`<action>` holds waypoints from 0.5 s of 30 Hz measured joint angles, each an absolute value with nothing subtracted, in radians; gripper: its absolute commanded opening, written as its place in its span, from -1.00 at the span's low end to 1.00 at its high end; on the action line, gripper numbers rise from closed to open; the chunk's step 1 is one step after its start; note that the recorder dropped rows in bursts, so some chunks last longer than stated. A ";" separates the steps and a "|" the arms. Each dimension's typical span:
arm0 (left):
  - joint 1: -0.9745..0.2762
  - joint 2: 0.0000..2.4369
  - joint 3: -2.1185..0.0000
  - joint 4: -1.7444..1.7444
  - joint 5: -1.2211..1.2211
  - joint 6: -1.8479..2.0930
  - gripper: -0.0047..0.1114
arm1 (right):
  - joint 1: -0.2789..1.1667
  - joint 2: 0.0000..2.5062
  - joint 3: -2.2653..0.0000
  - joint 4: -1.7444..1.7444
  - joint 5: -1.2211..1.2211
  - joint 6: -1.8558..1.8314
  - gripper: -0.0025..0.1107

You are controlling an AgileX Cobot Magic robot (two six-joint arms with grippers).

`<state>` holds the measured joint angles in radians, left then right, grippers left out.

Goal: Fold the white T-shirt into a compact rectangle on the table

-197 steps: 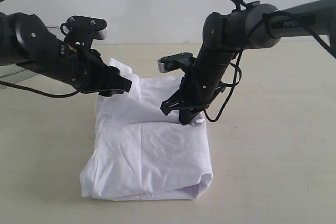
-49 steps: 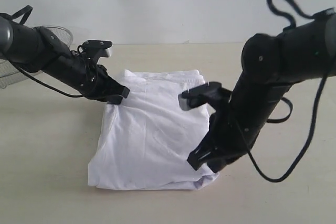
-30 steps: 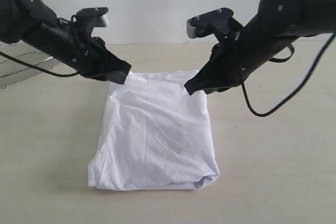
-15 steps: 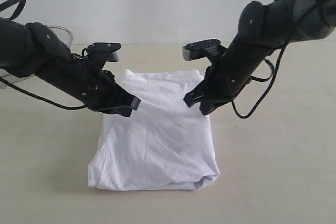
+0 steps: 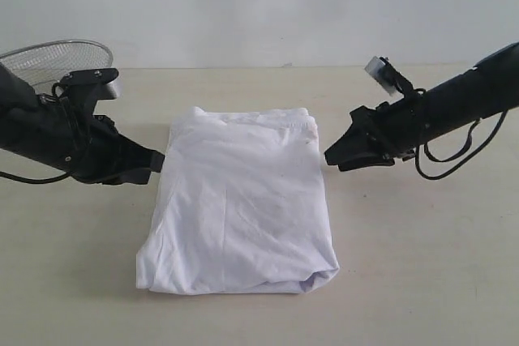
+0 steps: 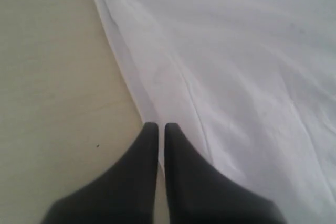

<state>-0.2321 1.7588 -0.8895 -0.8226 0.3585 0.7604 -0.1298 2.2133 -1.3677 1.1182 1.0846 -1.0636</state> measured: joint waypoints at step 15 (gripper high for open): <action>-0.232 1.759 -0.888 -0.865 0.357 0.785 -0.84 | -0.021 2.245 -1.435 1.209 0.786 -0.999 0.07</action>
<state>-0.2321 1.7588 -0.8880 -0.8646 0.3570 0.7853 -0.0212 2.2446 -1.4353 1.2086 0.7865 -0.9991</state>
